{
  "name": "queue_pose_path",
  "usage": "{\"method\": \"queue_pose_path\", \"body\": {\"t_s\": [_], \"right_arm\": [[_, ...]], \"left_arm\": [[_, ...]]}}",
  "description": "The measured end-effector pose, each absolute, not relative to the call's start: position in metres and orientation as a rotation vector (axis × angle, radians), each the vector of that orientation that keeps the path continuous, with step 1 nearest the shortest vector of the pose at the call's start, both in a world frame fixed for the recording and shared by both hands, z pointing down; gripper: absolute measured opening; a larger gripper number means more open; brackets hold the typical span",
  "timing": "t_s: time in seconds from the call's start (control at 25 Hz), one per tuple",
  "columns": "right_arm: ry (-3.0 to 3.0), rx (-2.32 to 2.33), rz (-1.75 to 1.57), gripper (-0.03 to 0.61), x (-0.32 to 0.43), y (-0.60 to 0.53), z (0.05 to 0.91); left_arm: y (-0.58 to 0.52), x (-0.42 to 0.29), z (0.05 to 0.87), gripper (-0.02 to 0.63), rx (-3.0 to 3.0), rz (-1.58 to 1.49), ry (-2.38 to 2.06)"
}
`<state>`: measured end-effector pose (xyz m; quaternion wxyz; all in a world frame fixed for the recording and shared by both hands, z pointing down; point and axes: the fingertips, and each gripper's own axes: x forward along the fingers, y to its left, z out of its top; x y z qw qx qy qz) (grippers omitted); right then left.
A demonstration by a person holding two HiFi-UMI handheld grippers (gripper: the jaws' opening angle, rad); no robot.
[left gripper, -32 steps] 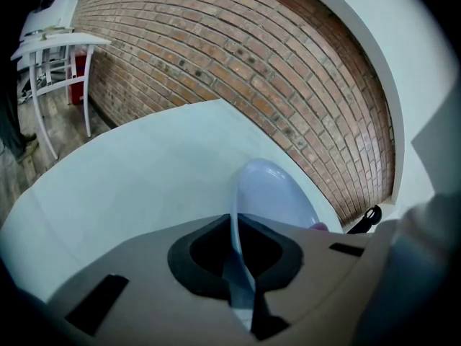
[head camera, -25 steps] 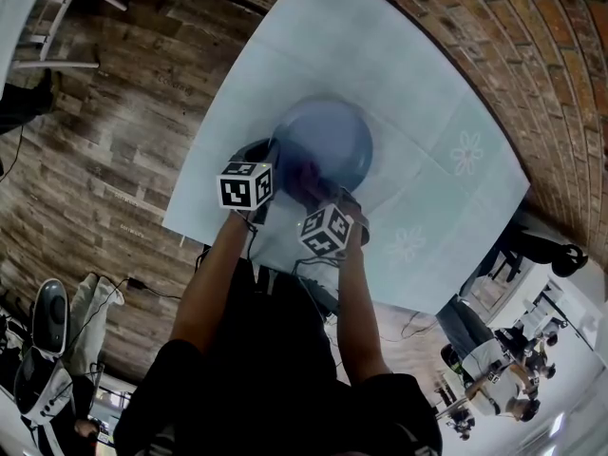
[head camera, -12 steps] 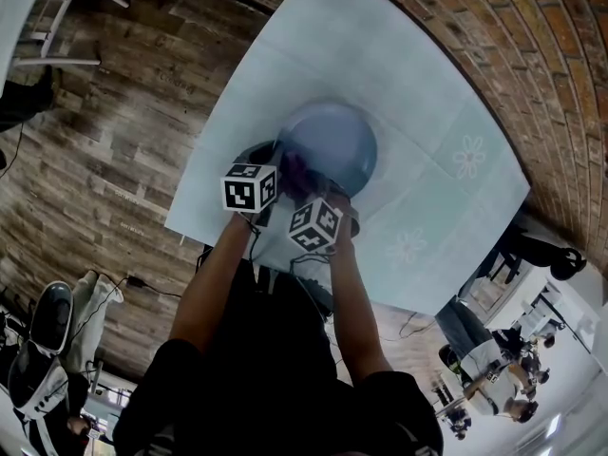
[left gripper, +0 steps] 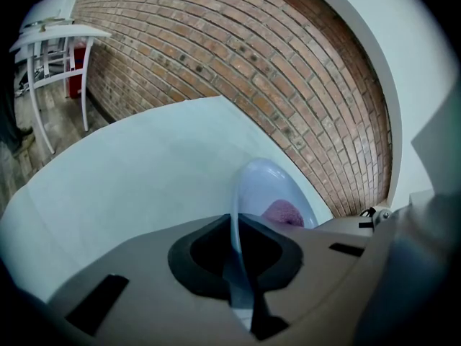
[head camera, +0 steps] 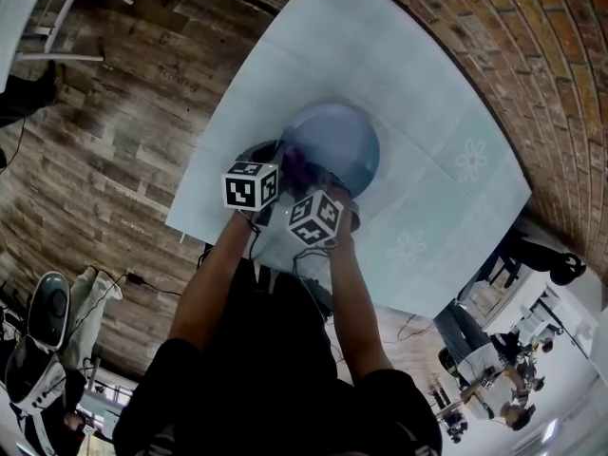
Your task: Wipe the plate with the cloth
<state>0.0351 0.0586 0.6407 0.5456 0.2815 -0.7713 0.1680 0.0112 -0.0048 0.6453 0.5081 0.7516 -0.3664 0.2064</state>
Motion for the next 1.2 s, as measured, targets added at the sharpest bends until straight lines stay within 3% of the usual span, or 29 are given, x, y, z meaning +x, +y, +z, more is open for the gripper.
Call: {"method": "queue_pose_path", "body": {"t_s": [1.2], "right_arm": [[-1.805, 0.818, 0.402, 0.072, 0.064, -0.001, 0.638]], "left_arm": [[-0.006, 0.01, 0.645, 0.043, 1.843, 0.519, -0.892]]}}
